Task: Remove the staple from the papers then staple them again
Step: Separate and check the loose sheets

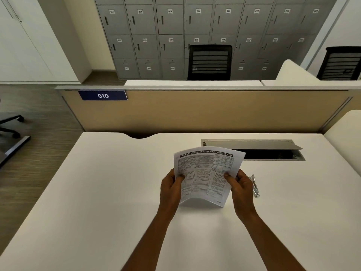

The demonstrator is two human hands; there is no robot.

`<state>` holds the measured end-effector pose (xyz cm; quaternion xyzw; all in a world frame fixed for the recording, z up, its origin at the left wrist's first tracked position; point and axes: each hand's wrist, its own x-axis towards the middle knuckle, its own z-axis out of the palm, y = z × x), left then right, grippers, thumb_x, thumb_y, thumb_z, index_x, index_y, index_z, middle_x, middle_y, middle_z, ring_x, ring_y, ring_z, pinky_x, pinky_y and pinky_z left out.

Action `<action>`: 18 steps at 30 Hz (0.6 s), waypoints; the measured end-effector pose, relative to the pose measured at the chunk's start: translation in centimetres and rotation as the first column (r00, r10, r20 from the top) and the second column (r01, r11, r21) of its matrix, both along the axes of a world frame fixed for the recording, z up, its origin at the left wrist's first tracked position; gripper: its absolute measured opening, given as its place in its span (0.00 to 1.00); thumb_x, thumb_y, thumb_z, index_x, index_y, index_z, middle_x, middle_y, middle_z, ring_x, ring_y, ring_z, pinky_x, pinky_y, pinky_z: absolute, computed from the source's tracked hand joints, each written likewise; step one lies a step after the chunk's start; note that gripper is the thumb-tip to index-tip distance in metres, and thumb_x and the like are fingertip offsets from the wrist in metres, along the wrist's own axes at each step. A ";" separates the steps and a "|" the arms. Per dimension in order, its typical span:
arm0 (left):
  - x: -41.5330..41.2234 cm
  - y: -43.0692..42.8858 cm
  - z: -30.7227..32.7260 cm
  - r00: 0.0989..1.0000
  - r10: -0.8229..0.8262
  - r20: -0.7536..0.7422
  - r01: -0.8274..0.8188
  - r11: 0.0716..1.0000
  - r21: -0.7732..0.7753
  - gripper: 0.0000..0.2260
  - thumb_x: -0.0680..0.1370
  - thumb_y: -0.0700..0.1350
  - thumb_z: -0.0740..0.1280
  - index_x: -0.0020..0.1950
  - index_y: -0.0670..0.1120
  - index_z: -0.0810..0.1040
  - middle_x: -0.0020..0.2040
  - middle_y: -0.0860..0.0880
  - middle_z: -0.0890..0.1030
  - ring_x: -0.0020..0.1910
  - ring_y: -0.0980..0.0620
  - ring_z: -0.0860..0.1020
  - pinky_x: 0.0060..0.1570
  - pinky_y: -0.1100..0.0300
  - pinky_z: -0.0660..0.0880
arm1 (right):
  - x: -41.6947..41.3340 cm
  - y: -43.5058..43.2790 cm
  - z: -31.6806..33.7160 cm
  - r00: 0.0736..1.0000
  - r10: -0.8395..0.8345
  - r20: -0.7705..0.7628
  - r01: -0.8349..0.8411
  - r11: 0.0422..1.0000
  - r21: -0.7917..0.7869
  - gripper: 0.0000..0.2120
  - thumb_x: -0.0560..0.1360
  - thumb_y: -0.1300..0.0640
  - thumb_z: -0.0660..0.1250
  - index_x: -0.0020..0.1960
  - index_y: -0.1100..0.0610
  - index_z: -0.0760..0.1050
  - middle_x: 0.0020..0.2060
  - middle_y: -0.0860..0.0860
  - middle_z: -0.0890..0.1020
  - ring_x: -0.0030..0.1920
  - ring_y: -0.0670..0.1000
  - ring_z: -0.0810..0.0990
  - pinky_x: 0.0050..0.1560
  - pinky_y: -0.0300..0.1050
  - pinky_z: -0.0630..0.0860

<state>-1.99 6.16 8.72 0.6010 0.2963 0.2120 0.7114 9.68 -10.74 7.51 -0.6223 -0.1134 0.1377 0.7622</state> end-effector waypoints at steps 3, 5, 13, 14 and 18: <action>0.2 0.1 0.5 1.000 0.001 0.015 -0.001 1.000 -0.005 0.22 0.83 0.35 0.59 0.50 0.59 0.86 0.49 0.50 0.88 0.48 0.52 0.86 0.45 0.54 0.86 | 0.4 0.2 0.2 1.000 -0.002 0.024 0.002 1.000 -0.007 0.12 0.79 0.67 0.64 0.58 0.57 0.81 0.52 0.52 0.86 0.50 0.49 0.86 0.45 0.39 0.82; 0.2 0.0 0.5 1.000 0.013 -0.002 -0.013 1.000 -0.022 0.20 0.84 0.35 0.58 0.52 0.56 0.85 0.49 0.49 0.88 0.48 0.50 0.86 0.45 0.53 0.86 | 0.5 0.3 0.1 1.000 0.004 0.022 -0.004 1.000 -0.019 0.13 0.79 0.68 0.64 0.58 0.57 0.81 0.51 0.52 0.86 0.51 0.51 0.86 0.45 0.40 0.82; 0.3 -0.2 0.9 1.000 0.000 0.006 0.000 0.999 -0.044 0.13 0.80 0.44 0.59 0.58 0.50 0.82 0.55 0.44 0.86 0.55 0.43 0.84 0.53 0.45 0.83 | 0.8 0.8 -0.2 0.999 0.024 0.039 -0.021 0.997 -0.071 0.15 0.78 0.66 0.64 0.59 0.53 0.81 0.52 0.50 0.87 0.51 0.50 0.86 0.43 0.38 0.82; 0.3 -0.1 1.0 1.000 -0.003 0.012 0.004 0.999 -0.042 0.15 0.77 0.46 0.59 0.58 0.50 0.82 0.55 0.44 0.86 0.55 0.44 0.84 0.53 0.45 0.83 | 0.9 0.8 -0.1 0.999 0.024 0.043 -0.021 0.997 -0.072 0.15 0.77 0.65 0.64 0.59 0.52 0.81 0.52 0.49 0.87 0.51 0.49 0.86 0.43 0.38 0.82; 0.3 0.0 0.3 1.000 -0.008 -0.002 0.008 0.999 -0.043 0.14 0.84 0.41 0.58 0.60 0.49 0.82 0.57 0.44 0.86 0.56 0.43 0.84 0.55 0.44 0.83 | 1.0 0.9 -0.5 0.998 0.036 0.054 -0.030 0.993 -0.113 0.14 0.80 0.66 0.64 0.61 0.52 0.80 0.54 0.50 0.86 0.54 0.50 0.86 0.48 0.45 0.84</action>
